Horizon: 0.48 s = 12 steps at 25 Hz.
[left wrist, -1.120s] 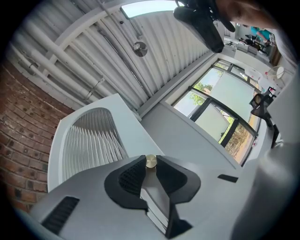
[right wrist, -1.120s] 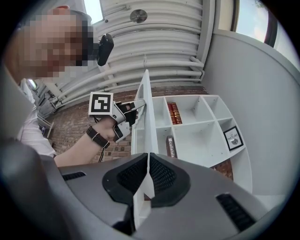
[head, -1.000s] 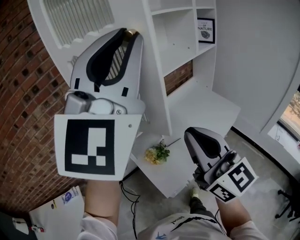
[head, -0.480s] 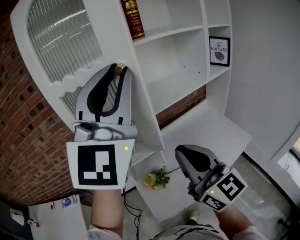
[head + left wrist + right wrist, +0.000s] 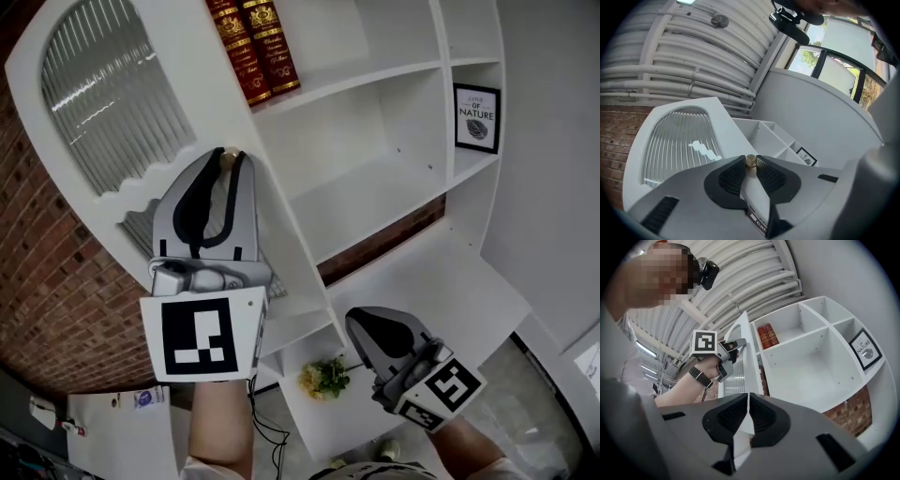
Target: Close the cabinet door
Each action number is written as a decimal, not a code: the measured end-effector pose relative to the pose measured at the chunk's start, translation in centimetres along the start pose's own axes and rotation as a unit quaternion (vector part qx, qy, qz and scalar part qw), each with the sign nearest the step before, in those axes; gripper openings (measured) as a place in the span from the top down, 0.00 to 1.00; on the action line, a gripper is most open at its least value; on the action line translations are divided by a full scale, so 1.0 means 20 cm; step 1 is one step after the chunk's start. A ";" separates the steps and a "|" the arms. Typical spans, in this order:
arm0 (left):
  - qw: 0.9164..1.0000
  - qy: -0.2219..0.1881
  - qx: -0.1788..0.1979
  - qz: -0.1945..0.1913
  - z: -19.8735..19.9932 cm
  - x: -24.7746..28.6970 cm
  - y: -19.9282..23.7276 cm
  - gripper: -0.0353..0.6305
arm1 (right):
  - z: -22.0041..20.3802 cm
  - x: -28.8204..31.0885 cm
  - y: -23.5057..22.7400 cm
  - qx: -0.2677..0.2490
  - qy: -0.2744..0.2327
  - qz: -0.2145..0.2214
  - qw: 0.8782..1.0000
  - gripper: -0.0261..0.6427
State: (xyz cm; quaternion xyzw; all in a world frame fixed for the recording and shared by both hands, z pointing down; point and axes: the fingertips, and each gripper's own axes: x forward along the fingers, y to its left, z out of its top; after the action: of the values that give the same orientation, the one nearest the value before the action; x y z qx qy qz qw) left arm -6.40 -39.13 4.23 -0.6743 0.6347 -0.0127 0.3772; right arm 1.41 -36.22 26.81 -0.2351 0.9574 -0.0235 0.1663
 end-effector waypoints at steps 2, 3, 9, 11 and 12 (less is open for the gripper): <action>1.000 0.004 0.012 0.002 -0.02 0.03 0.00 0.82 | 0.01 0.03 -0.02 0.002 -0.006 0.001 1.000 0.93; 1.000 0.008 0.018 0.003 -0.03 0.04 0.00 0.82 | 0.02 0.04 -0.03 0.001 -0.010 0.000 1.000 0.93; 0.999 0.017 0.030 0.001 -0.10 0.13 0.03 0.82 | 0.03 0.11 -0.04 -0.012 -0.015 0.003 1.000 0.93; 0.999 0.019 0.034 0.006 -0.12 0.16 0.04 0.82 | 0.04 0.11 -0.06 -0.012 -0.015 -0.001 1.000 0.93; 0.999 0.020 0.035 0.008 -0.13 0.16 0.04 0.82 | 0.04 0.11 -0.07 -0.012 -0.015 -0.002 1.000 0.93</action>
State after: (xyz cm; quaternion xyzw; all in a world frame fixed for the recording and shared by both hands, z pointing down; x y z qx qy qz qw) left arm -7.78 -43.17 4.09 -0.6554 0.6466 -0.0455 0.3877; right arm 0.33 -38.39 25.61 -0.2396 0.9544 -0.0092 0.1778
